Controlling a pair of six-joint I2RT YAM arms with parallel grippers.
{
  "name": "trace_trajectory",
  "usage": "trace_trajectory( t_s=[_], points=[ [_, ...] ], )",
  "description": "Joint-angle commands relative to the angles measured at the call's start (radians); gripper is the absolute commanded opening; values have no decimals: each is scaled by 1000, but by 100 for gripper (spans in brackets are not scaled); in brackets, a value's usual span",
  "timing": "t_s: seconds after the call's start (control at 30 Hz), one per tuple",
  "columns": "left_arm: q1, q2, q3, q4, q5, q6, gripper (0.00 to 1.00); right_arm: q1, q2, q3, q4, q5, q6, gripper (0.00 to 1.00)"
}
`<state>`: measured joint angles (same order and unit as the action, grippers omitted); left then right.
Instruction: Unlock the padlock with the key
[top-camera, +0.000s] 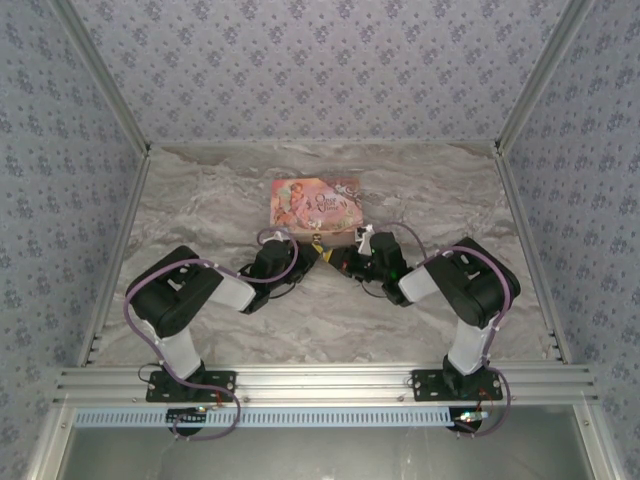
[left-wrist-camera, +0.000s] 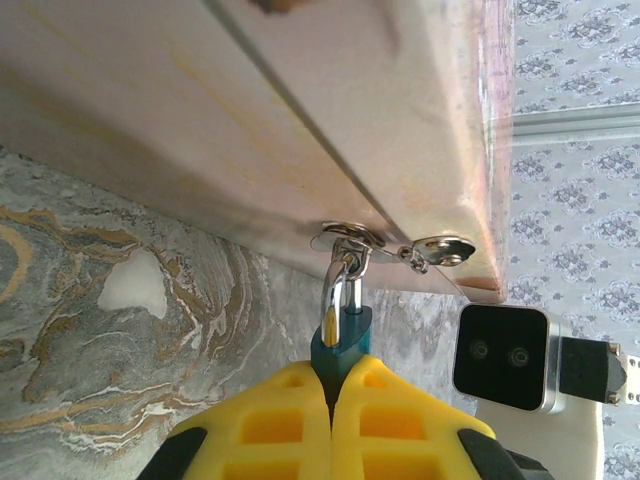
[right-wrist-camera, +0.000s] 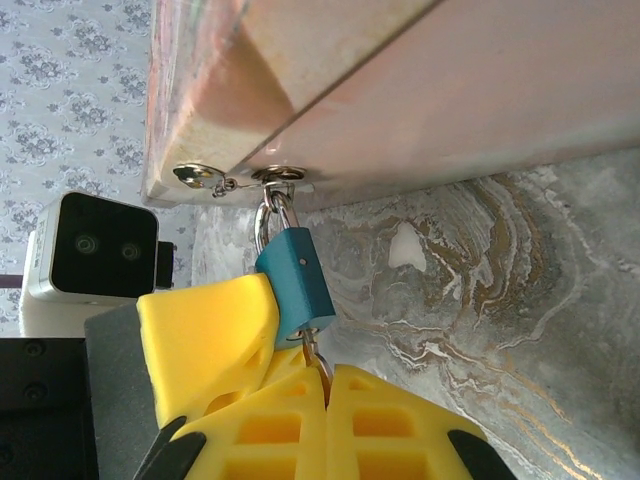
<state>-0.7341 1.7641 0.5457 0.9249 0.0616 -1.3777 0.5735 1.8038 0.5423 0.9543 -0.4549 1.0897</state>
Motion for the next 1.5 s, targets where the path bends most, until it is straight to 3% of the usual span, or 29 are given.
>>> trace_trajectory(
  t_s=[0.0, 0.4, 0.73, 1.03, 1.47],
  points=[
    [-18, 3, 20, 34, 37, 19, 1, -24, 19, 37, 50, 15, -45, 0],
    [-26, 13, 32, 40, 41, 18, 0, -25, 13, 68, 75, 0, -39, 0],
    [-31, 29, 32, 71, 48, -3, 0, -40, 89, 74, 226, -26, 168, 0],
    [-34, 42, 34, 73, 52, -9, 0, -54, 57, 107, 117, -21, 55, 0],
    [-51, 67, 56, 90, 60, -26, 0, -59, 63, 120, 160, 2, -6, 0]
  ],
)
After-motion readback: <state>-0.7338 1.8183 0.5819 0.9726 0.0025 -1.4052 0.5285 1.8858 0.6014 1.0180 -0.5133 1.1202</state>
